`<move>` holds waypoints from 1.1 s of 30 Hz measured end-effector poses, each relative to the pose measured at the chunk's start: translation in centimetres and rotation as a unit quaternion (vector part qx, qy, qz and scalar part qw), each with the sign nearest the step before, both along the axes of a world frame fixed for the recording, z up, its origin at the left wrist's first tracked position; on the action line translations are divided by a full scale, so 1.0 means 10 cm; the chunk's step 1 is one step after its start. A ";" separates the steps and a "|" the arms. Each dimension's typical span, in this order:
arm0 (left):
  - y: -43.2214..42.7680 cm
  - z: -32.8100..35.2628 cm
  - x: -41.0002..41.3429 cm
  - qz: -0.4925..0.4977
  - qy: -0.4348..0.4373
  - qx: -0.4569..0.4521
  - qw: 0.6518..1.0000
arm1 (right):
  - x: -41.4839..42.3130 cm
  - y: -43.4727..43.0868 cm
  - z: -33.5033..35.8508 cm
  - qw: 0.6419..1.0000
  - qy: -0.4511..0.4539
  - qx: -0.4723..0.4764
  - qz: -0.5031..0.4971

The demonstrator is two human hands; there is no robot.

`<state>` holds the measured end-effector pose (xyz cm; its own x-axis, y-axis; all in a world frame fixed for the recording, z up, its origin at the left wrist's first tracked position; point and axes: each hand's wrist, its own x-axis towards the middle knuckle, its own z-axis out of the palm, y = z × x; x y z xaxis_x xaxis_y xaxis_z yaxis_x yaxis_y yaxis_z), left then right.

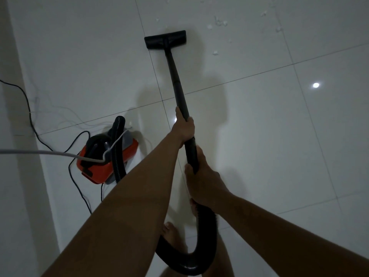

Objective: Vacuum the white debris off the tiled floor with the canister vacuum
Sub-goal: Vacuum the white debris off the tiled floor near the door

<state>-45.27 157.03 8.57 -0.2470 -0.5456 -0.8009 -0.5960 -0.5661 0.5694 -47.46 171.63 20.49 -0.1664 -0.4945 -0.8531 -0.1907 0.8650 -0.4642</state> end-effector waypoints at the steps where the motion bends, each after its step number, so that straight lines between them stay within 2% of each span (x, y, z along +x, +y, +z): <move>1: -0.04 -0.01 -0.01 0.000 0.000 -0.003 1.000 | -0.01 -0.04 -0.02 1.000 0.002 0.001 0.004; 21: -0.15 0.30 -0.18 0.000 -0.013 0.013 1.000 | -0.25 -0.17 0.15 1.000 -0.006 -0.009 0.027; 27: -0.50 0.21 -0.26 -0.008 -0.024 0.004 1.000 | -0.32 -0.51 0.04 0.999 0.010 -0.002 0.050; 33: -0.87 0.12 -0.33 -0.009 -0.036 0.005 0.999 | -0.36 -0.86 -0.11 1.000 -0.004 -0.001 0.027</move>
<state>-48.59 148.29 9.76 -0.1972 -0.5332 -0.8227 -0.6454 -0.5611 0.5184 -51.08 162.98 19.37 -0.1325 -0.5043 -0.8533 -0.2343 0.8524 -0.4674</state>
